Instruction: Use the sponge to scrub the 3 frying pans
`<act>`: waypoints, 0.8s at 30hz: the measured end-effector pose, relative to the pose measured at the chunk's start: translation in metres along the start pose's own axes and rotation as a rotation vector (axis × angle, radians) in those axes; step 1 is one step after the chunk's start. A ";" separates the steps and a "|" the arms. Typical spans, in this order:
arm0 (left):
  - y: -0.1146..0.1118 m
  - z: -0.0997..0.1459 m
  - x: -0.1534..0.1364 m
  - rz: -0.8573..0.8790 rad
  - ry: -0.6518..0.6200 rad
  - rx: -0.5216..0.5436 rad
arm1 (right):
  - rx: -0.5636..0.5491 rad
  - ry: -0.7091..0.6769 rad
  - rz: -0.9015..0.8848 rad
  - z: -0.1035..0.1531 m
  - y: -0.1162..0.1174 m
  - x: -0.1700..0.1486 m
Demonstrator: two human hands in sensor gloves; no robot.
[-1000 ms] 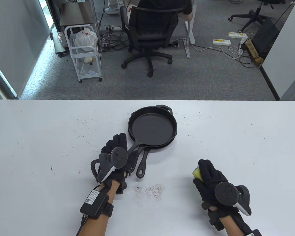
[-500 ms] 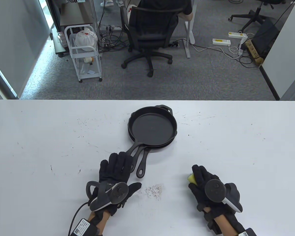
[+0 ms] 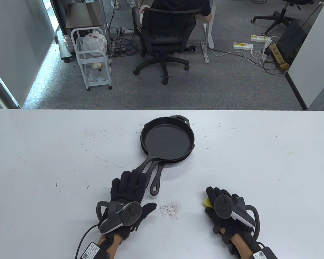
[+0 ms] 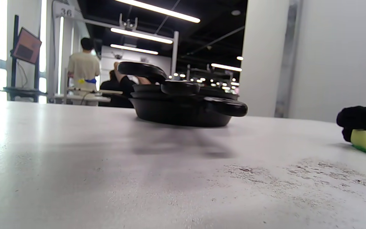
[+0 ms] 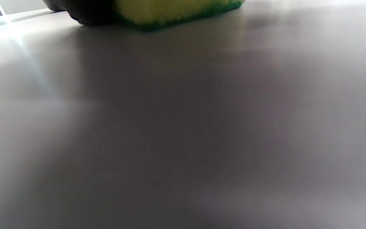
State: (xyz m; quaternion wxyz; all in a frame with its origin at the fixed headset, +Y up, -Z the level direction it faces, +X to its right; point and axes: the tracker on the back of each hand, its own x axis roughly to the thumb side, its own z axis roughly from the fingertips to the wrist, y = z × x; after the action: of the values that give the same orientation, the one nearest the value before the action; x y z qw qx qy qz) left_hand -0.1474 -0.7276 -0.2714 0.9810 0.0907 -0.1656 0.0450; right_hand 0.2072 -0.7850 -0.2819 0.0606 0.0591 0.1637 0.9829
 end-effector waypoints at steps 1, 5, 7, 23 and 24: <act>0.000 -0.001 0.000 0.008 0.005 -0.003 | 0.008 0.001 -0.008 0.000 0.001 -0.001; 0.000 -0.002 0.002 0.007 0.004 -0.005 | 0.027 -0.024 -0.096 0.009 -0.004 -0.004; 0.000 -0.001 0.004 0.007 0.001 -0.009 | -0.021 -0.054 -0.133 0.015 -0.011 -0.006; -0.001 0.000 0.012 0.009 -0.012 -0.049 | -0.237 -0.137 -0.204 0.039 -0.035 -0.016; -0.002 0.000 0.012 0.011 -0.012 -0.050 | -0.236 -0.139 -0.204 0.039 -0.035 -0.016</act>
State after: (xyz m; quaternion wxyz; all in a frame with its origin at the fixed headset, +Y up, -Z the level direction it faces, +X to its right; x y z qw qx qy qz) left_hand -0.1363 -0.7286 -0.2674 0.9817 0.0655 -0.1730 0.0455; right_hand 0.2316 -0.7425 -0.2584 0.1777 0.1025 0.0477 0.9776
